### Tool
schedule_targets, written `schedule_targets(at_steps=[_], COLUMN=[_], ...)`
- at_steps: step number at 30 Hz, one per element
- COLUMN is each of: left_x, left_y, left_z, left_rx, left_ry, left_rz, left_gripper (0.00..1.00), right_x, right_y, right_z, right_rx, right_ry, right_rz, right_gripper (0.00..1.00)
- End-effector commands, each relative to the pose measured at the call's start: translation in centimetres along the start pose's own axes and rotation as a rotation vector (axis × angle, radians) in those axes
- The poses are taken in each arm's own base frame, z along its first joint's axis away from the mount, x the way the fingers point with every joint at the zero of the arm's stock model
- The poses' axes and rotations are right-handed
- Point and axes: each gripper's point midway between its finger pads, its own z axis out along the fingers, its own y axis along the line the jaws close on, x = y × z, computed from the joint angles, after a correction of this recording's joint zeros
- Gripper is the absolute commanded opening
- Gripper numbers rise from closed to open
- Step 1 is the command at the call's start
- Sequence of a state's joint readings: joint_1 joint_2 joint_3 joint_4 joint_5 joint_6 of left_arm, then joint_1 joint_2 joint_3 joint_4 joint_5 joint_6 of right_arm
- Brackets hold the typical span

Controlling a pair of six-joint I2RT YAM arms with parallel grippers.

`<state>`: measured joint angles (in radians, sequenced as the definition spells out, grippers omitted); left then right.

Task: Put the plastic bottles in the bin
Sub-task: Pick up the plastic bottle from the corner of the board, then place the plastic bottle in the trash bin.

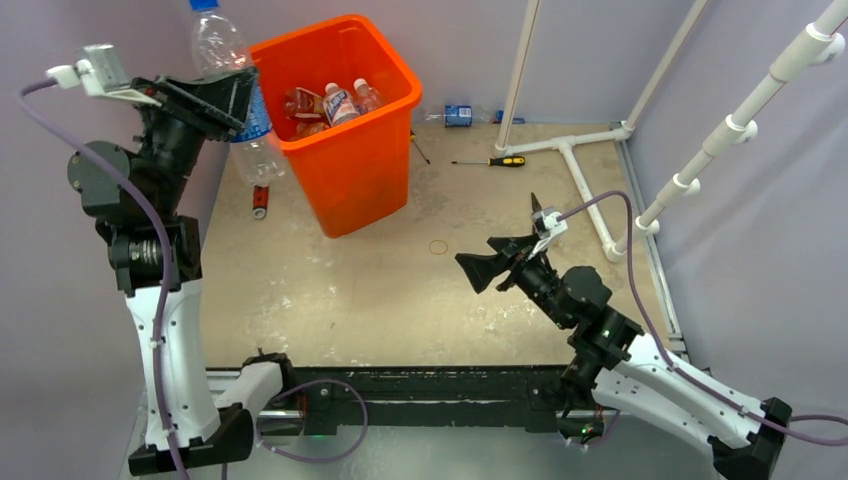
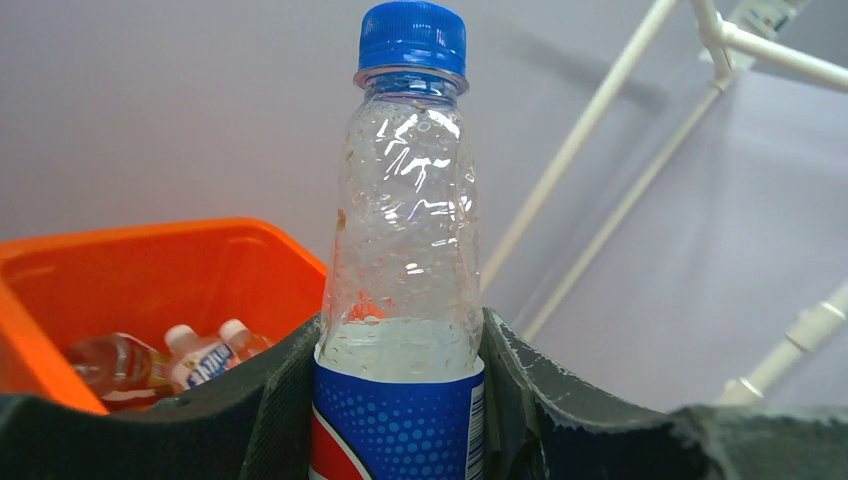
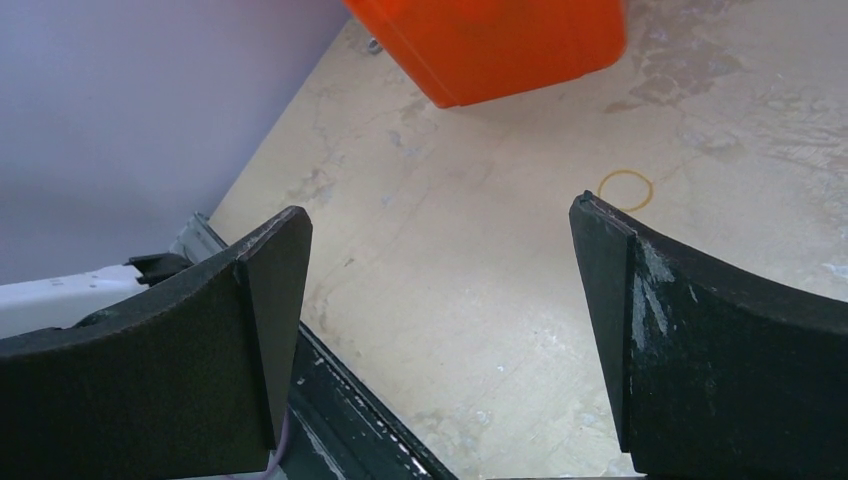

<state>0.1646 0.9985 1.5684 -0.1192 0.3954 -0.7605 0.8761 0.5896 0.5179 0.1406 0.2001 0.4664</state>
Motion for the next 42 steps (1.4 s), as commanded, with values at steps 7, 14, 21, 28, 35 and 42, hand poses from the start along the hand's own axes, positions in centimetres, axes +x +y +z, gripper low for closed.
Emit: schedule_targets(at_steps=[7, 14, 21, 28, 35, 42], left_x=[12.6, 17.3, 19.8, 20.8, 20.7, 20.4], left_y=[-9.9, -14.6, -14.1, -14.4, -14.7, -14.6], left_z=[3.0, 0.6, -3.6, -7.0, -8.5, -9.1], left_rx=[0.371, 0.605, 0.737, 0.841, 0.889, 0.893], left_ry=[0.323, 0.388, 0.399, 0.422, 0.432, 0.428], left_rz=[-0.032, 0.037, 0.089, 0.087, 0.098, 0.113], left_gripper=[0.0, 0.0, 0.0, 0.0, 0.0, 0.0], right_x=[-5.4, -14.3, -21.5, -22.8, -22.3, -21.5], right_y=[2.3, 5.9, 10.1, 14.0, 16.4, 17.8], right_z=[1.7, -2.6, -4.8, -1.1, 3.1, 5.3], right_rx=[-0.013, -0.122, -0.234, -0.338, -0.403, -0.45], right_ry=[-0.091, -0.316, -0.436, -0.376, -0.306, -0.259], right_rz=[-0.031, -0.023, -0.02, -0.036, -0.05, -0.013], right_gripper=[0.99, 0.99, 0.99, 0.99, 0.99, 0.99])
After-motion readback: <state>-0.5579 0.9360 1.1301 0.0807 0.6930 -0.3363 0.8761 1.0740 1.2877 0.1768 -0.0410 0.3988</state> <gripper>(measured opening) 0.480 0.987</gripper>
